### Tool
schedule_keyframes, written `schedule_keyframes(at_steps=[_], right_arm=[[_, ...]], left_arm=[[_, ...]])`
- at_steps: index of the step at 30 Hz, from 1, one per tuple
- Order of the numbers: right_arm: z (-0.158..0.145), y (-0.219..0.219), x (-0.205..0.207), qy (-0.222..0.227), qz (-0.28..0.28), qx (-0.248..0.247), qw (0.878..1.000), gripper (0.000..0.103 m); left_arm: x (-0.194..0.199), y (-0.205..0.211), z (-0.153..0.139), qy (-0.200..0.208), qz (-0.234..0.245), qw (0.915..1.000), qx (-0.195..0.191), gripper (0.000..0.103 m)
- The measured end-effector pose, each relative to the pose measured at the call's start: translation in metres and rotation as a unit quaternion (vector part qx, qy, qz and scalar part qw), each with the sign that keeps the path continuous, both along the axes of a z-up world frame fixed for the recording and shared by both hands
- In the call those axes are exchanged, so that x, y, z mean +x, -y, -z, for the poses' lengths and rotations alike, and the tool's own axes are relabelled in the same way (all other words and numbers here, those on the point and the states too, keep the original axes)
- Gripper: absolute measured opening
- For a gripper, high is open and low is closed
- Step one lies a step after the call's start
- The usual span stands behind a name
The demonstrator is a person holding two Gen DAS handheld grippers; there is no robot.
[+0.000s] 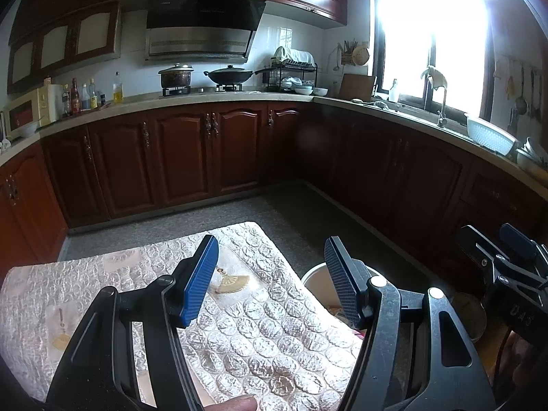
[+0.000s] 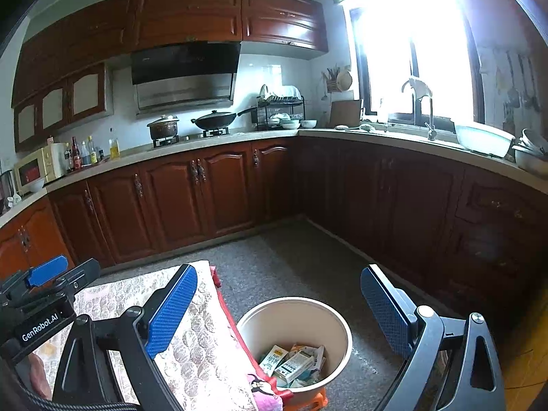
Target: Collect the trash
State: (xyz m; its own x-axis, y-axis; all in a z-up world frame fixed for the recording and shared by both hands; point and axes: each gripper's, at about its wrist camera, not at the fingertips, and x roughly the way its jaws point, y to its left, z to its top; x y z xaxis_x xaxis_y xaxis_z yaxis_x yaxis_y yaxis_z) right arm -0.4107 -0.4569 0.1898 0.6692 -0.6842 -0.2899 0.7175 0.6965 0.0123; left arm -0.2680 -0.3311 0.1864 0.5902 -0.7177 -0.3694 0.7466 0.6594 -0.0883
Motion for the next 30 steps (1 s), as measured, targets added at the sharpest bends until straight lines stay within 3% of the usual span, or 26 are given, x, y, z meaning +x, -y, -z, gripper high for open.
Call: schedule_keyframes(at_steps=[30], right_arm=[[0.0027,0.0023,0.0015,-0.003,-0.004,0.005,1.0,0.095]], left_arm=[[-0.0033,0.0065,0.0034,0.008,0.003,0.9999,0.012,0.063]])
